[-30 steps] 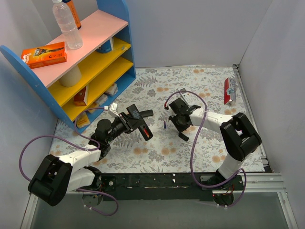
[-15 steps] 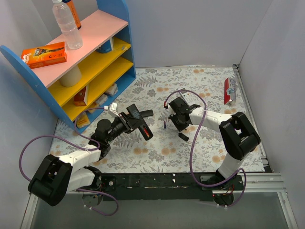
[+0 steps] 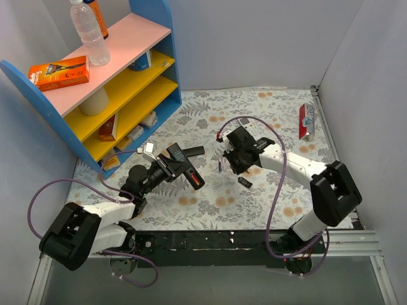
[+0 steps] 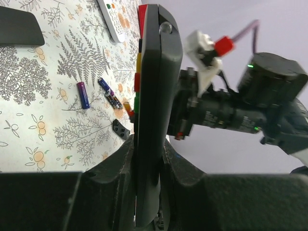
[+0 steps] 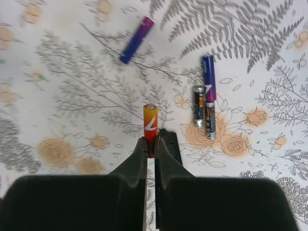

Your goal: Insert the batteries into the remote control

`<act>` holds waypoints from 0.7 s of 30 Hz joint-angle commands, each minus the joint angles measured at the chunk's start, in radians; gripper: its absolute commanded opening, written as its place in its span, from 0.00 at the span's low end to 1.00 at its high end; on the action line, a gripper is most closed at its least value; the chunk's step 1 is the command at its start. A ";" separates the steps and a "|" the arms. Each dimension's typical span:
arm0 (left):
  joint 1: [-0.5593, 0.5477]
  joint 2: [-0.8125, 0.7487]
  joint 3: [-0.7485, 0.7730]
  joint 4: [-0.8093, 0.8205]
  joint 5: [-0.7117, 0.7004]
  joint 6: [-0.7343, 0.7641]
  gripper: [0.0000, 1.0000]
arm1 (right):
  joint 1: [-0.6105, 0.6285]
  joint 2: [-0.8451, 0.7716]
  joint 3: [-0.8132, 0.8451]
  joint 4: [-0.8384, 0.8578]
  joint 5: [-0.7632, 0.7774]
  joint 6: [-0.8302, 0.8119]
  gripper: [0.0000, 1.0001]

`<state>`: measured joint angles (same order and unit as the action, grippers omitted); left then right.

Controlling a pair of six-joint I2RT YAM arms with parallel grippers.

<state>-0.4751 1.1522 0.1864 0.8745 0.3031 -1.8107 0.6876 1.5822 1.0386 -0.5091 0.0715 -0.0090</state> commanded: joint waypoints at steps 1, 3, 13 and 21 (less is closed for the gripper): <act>-0.002 0.018 -0.025 0.115 -0.044 -0.077 0.00 | 0.062 -0.093 0.106 -0.057 -0.064 0.053 0.01; -0.002 0.029 -0.030 0.130 -0.051 -0.087 0.00 | 0.107 -0.105 0.165 -0.084 -0.062 0.067 0.01; -0.002 0.066 -0.044 0.195 -0.094 -0.144 0.00 | 0.299 -0.025 0.408 -0.218 -0.090 0.178 0.01; -0.003 0.070 -0.050 0.233 -0.122 -0.177 0.00 | 0.329 0.044 0.466 -0.255 -0.078 0.207 0.01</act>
<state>-0.4751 1.2232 0.1421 1.0447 0.2161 -1.9644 1.0149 1.5967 1.4452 -0.7158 -0.0139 0.1661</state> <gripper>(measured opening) 0.188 0.054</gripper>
